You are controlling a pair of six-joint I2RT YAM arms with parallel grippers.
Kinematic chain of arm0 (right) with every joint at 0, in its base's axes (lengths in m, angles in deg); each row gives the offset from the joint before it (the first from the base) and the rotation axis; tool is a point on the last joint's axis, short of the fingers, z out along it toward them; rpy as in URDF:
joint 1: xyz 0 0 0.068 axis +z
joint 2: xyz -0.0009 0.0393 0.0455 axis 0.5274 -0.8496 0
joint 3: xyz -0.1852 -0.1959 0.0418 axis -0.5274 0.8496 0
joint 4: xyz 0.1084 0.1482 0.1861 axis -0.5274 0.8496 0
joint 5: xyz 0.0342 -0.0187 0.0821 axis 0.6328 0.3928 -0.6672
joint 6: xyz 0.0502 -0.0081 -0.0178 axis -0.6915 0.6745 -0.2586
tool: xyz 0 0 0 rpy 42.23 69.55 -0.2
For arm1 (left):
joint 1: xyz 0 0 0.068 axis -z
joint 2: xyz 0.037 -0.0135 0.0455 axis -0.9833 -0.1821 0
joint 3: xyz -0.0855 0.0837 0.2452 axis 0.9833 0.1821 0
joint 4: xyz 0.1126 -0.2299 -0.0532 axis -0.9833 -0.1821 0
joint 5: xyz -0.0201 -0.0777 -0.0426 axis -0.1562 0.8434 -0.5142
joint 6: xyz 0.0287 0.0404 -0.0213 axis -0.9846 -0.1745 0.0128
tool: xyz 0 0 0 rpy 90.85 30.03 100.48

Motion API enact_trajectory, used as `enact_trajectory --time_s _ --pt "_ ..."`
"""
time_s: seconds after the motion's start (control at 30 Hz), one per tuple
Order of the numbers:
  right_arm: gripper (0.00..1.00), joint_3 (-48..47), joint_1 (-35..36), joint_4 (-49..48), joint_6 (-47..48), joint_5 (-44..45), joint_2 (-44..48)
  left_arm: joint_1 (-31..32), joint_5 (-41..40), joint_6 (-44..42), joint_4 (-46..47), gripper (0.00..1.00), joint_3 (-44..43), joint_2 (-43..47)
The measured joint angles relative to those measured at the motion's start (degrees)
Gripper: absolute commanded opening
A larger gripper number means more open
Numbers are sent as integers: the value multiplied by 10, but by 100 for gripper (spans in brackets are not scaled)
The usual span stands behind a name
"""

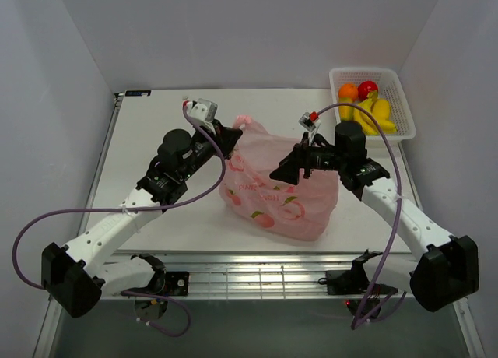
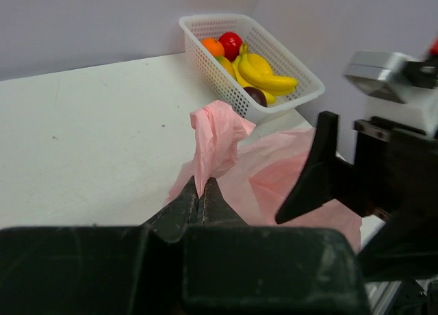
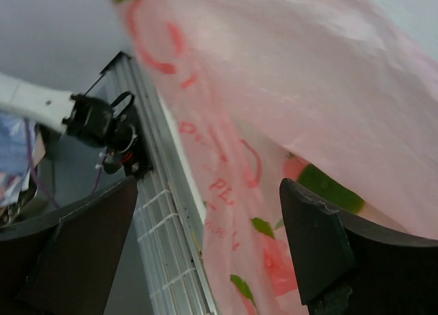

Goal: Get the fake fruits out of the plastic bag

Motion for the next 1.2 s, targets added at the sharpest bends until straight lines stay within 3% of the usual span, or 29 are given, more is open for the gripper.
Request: enact_trajectory --time_s 0.2,0.43,0.63,0.9,1.2 --pt "90 -6 40 49 -54 200 -79 0 37 7 6 0 28 13" --pt "90 -57 134 121 -58 347 -133 0 52 27 12 0 36 20" --pt "90 -55 156 132 -73 407 -151 0 98 37 43 0 19 13" --pt "90 -105 153 133 -76 475 -266 5 167 64 81 0 1 5" --pt "90 -84 184 116 -30 466 -252 8 165 82 90 0 32 28"
